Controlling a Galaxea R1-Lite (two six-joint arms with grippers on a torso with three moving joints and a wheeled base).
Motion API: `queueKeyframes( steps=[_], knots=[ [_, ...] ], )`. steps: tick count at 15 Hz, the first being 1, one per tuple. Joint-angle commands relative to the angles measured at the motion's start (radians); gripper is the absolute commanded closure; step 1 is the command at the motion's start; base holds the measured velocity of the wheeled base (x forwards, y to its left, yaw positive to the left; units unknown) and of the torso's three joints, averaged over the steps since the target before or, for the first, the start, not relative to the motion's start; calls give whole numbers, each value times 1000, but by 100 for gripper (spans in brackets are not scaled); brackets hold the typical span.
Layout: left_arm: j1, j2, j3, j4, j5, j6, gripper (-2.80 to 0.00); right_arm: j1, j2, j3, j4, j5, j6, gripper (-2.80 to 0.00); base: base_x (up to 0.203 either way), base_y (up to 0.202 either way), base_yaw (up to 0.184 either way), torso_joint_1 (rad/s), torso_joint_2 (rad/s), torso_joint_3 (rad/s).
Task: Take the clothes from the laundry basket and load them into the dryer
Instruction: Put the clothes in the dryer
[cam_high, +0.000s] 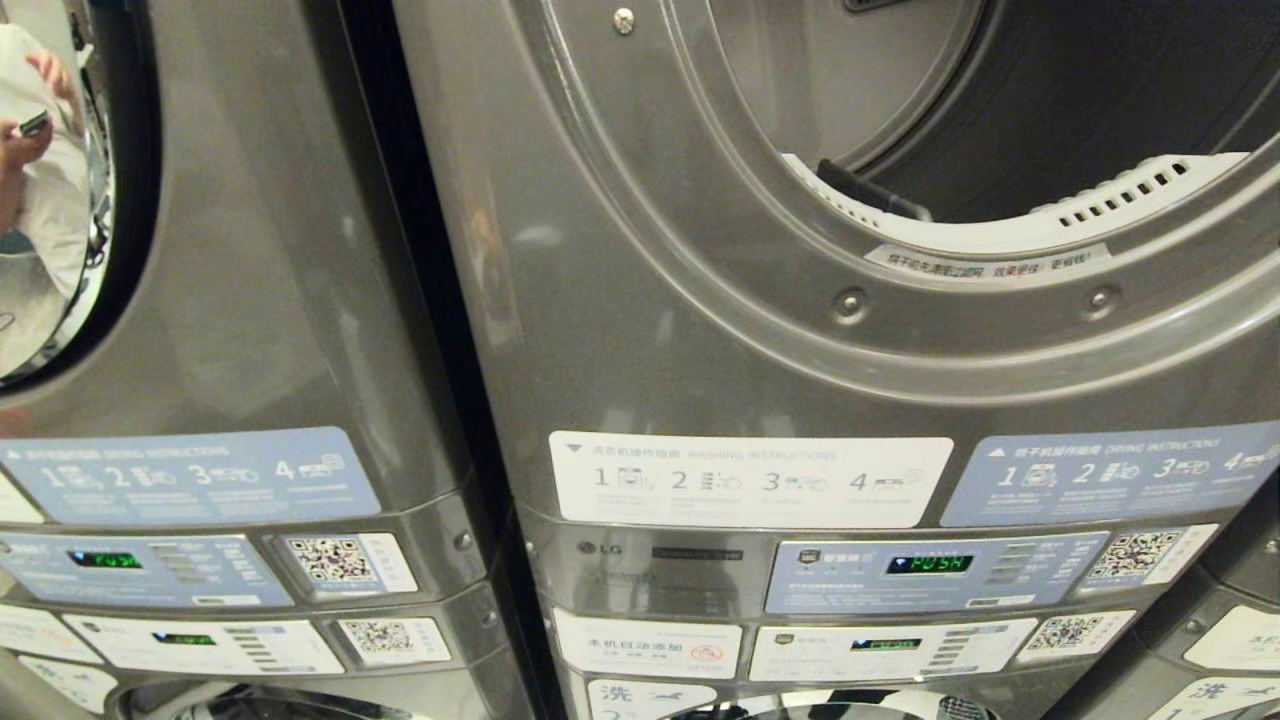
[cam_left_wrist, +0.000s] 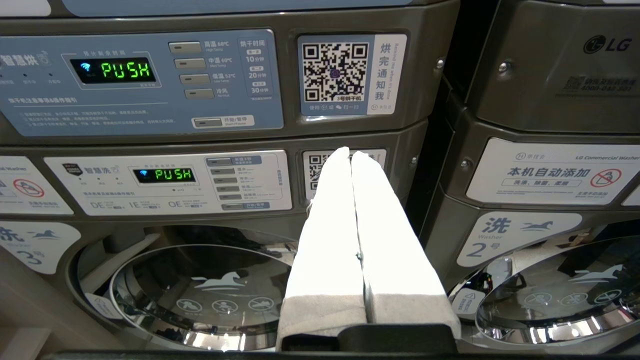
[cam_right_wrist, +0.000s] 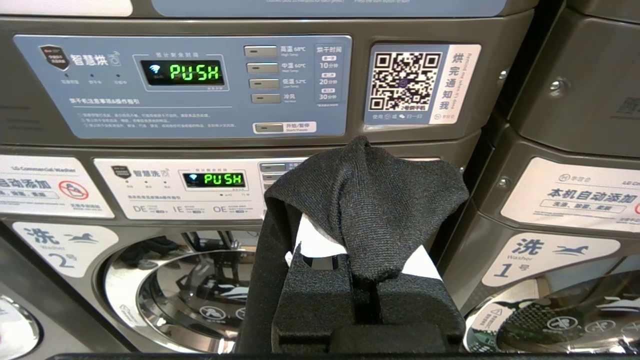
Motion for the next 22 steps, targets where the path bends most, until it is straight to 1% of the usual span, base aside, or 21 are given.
queueKeyframes(
  steps=[1,5,9,11,12,15,16,19,22],
  knots=[
    [0,0,0,1,1,0,0,0,1,2,0,-1,0,0,0,0,0,55,-105,-51],
    [0,0,2,1,-2,4,0,0,1,0,0,1,4,0,0,0,0,29,-70,-28],
    [0,0,0,1,-7,19,0,0,1,1,-3,10,-9,0,0,0,0,0,0,0],
    [0,0,2,1,-8,38,0,0,1,-3,-6,15,-50,0,0,0,0,0,0,0],
    [0,0,2,1,-10,38,0,0,1,-26,-8,38,-60,0,0,0,0,0,0,0],
    [0,0,2,1,-10,38,0,0,13,-201,7,203,-70,0,0,0,0,0,0,0],
    [0,0,2,1,-10,38,0,0,51,-263,13,241,-72,0,0,0,0,0,0,0],
    [0,0,2,1,-10,35,0,0,253,-494,17,297,-75,0,0,0,0,0,0,0],
    [0,0,1,1,-10,38,0,-1,467,-770,17,357,-77,0,0,0,0,0,0,0]
  ],
)
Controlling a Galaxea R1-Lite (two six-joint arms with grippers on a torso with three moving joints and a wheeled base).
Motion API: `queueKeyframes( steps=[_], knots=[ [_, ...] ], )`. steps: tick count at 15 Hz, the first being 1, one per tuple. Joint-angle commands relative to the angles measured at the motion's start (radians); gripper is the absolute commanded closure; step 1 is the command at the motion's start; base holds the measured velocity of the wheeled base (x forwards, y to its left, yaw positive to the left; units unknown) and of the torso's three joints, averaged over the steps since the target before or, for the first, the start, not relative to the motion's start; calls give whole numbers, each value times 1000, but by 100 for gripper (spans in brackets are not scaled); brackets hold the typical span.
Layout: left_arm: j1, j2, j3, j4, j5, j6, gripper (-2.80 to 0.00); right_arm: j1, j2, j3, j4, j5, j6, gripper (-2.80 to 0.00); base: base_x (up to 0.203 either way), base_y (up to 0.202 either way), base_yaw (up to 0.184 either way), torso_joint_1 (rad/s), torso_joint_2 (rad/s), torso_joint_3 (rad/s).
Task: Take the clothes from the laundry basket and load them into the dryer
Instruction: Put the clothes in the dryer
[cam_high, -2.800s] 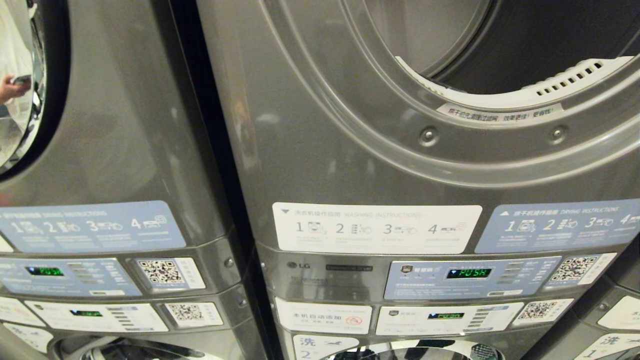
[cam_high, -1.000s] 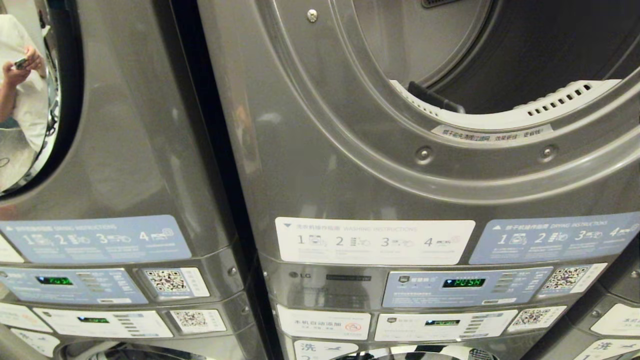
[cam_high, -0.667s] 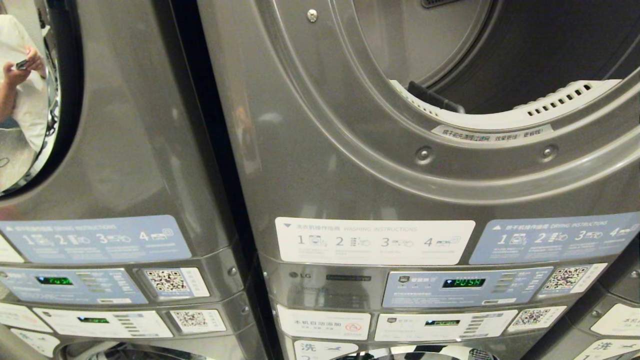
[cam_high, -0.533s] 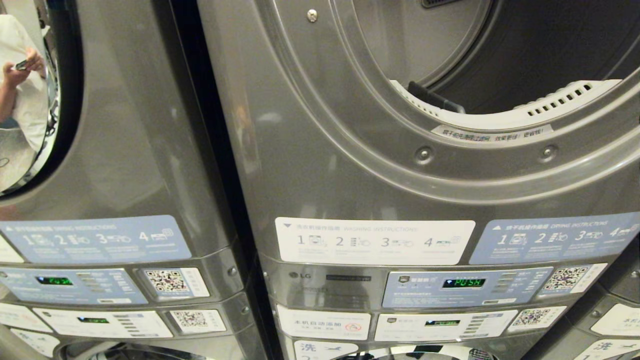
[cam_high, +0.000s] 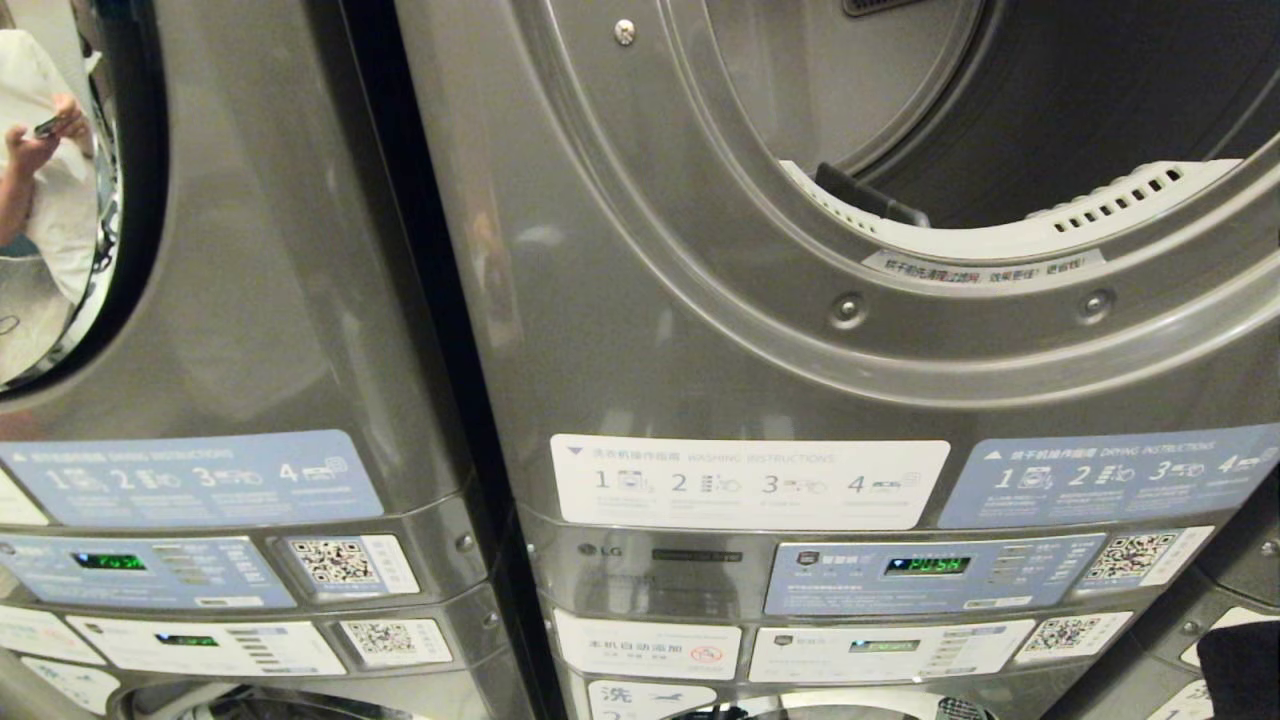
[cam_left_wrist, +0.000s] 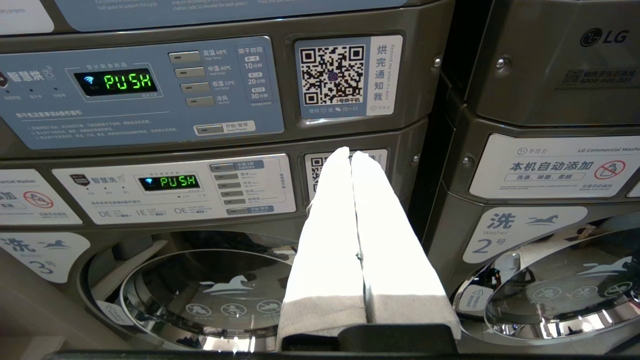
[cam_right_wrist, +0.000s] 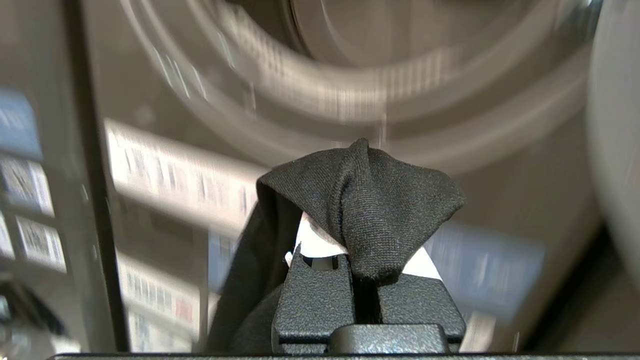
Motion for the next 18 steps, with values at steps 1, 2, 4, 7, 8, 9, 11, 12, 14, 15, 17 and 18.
queueKeyframes(
  steps=[1,2,4,7,8,9,11,12,14,15,17,18],
  knots=[
    [0,0,0,0,0,1,0,0,207,-186,1,21,-6,0,0,0,0,0,0,0],
    [0,0,0,0,0,0,0,-1,272,-271,-1,32,-15,0,0,0,0,0,0,0],
    [0,0,0,0,0,1,0,-1,380,-419,-6,43,-26,0,0,0,0,0,0,0],
    [0,0,-1,0,0,0,0,-1,522,-591,-25,48,-32,0,0,0,0,0,0,0],
    [0,0,-1,0,0,1,0,-1,566,-636,-41,49,-34,0,0,0,0,0,0,0],
    [0,0,0,0,0,-2,0,-1,603,-666,-65,48,-36,0,0,0,0,0,0,0],
    [0,0,0,0,2,-5,0,-1,689,-732,-151,40,-40,0,0,0,0,0,0,0],
    [0,0,0,0,2,-5,0,-1,733,-769,-194,32,-47,0,0,0,0,0,0,0],
    [0,0,-1,0,0,-5,0,1,841,-869,-320,-28,-64,0,0,0,0,0,0,0],
    [0,0,-1,0,0,-5,0,1,887,-923,-374,-62,-68,0,0,0,0,0,0,0],
    [0,0,-1,0,0,-5,0,3,974,-1048,-450,-118,-71,0,0,0,0,0,0,0],
    [0,0,-1,0,0,-5,0,15,1008,-1104,-465,-136,-74,0,0,0,0,0,0,0]
  ],
)
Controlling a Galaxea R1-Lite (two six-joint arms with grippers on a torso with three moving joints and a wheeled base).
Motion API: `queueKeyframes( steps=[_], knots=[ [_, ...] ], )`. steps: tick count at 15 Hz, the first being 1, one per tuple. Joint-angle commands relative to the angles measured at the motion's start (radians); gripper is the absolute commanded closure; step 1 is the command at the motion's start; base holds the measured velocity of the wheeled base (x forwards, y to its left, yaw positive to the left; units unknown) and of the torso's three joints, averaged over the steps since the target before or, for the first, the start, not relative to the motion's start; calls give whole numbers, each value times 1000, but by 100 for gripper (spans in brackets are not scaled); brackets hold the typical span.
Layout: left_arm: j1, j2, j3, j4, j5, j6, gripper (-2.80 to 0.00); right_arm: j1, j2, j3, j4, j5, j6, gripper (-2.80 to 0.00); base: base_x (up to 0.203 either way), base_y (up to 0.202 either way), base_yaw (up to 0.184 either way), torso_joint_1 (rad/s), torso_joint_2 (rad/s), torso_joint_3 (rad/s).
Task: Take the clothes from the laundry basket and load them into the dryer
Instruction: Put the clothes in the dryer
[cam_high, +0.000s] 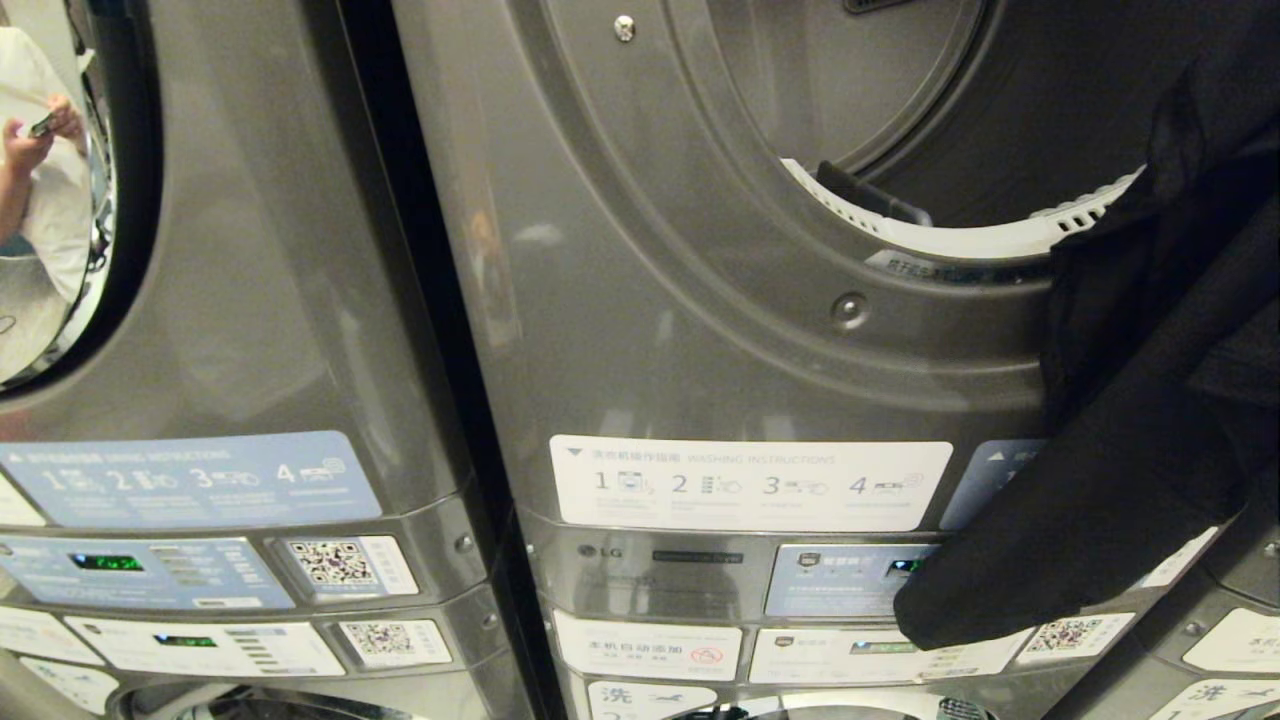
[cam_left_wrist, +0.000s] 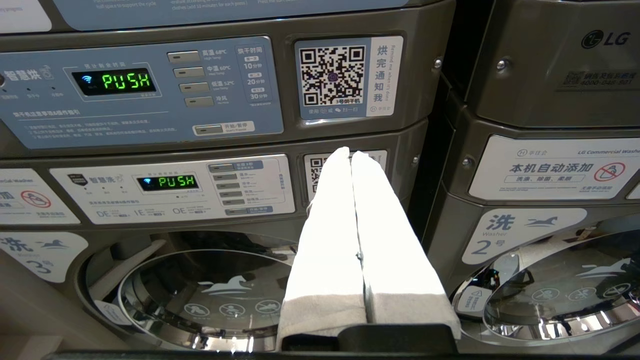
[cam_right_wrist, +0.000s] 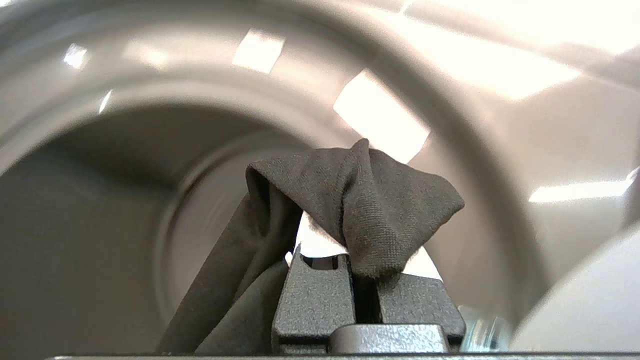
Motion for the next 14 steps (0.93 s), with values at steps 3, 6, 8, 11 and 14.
queueKeyframes(
  steps=[3,6,8,11,14],
  knots=[
    [0,0,0,0,0,1,0,123,173,-228,-18,-104,-61,0,0,0,0,0,0,0],
    [0,0,1,0,2,2,0,373,211,-246,-19,-182,-181,0,0,0,0,0,0,0],
    [0,0,2,0,2,2,0,468,269,-246,-39,-212,-280,0,0,0,0,0,0,0],
    [0,0,2,0,2,-1,0,476,346,-246,-147,-282,-359,0,0,0,0,0,0,0],
    [0,0,2,0,2,-1,0,470,398,-246,-179,-350,-362,0,0,0,0,0,0,0]
  ],
)
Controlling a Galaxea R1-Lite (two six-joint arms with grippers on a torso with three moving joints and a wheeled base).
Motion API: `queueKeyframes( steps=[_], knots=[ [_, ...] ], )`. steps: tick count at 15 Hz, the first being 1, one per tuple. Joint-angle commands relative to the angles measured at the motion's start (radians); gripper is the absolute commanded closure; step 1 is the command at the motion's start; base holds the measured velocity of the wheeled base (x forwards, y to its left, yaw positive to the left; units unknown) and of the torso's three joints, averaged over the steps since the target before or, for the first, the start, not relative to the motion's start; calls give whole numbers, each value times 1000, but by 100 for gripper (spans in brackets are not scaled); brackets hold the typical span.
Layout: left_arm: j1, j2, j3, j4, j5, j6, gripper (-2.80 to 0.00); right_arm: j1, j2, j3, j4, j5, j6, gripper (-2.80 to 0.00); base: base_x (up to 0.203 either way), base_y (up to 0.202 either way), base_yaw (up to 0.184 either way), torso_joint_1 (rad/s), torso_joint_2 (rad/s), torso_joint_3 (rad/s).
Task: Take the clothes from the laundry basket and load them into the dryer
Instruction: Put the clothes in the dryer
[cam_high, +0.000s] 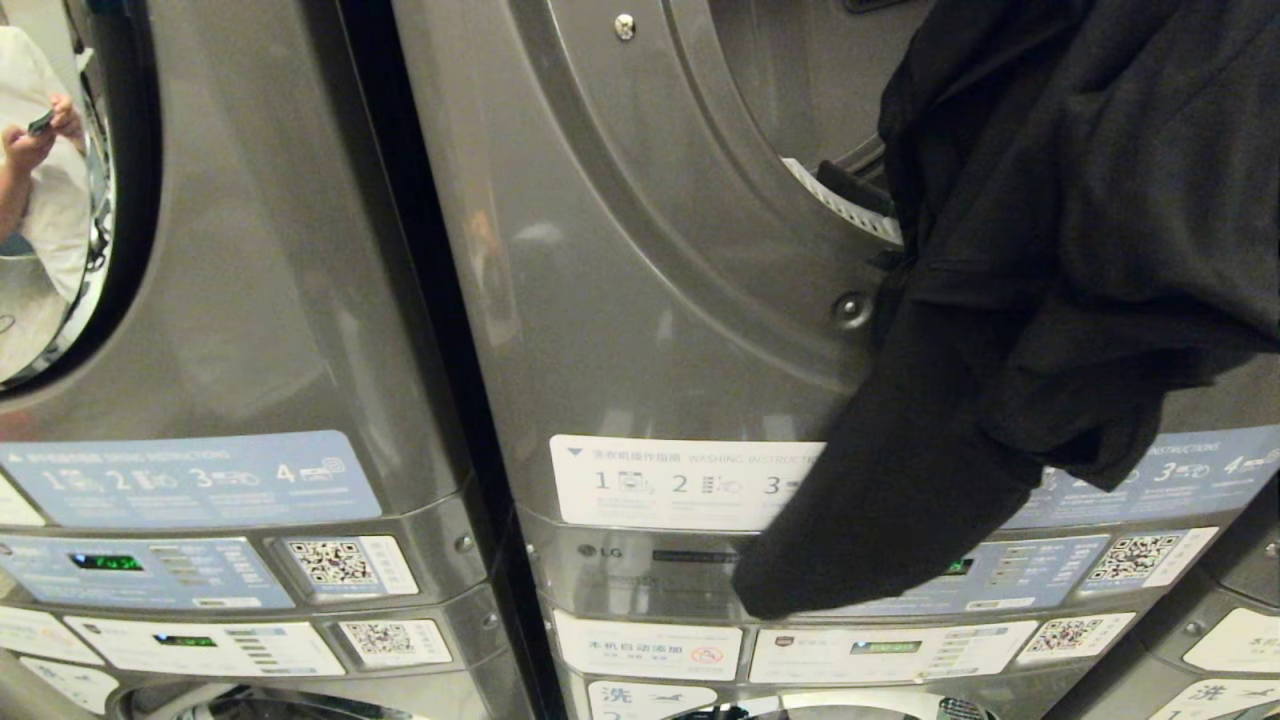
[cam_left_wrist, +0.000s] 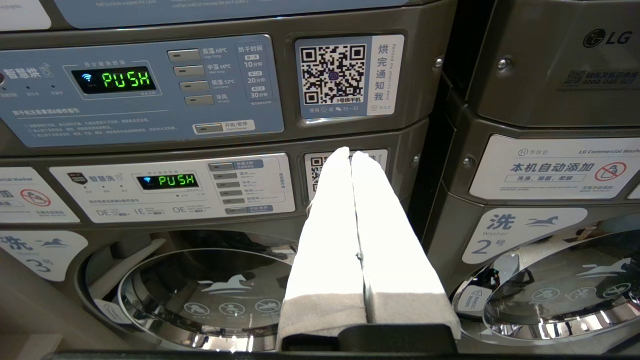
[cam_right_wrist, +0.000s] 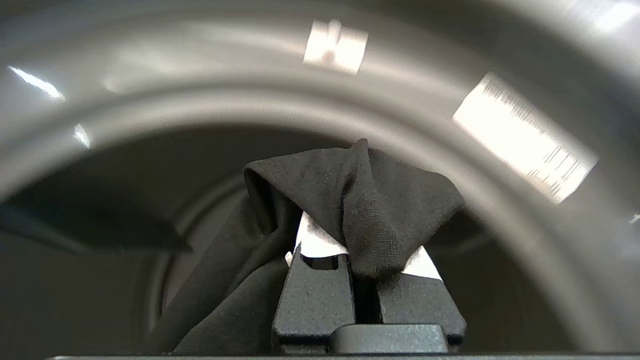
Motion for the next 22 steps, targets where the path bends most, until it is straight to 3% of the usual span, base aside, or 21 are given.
queueKeyframes(
  steps=[1,5,14,22],
  knots=[
    [0,0,0,0,0,0,0,-3,52,0,-16,-30,-3,0,0,0,0,0,0,0],
    [0,0,0,0,0,0,0,-11,129,0,-32,-86,31,0,0,0,0,0,0,0],
    [0,0,0,0,0,-1,0,-189,303,-4,-57,-132,114,0,0,0,0,0,0,0],
    [0,0,0,0,0,-3,0,-193,389,-5,-57,-123,164,0,0,0,0,0,0,0]
  ],
)
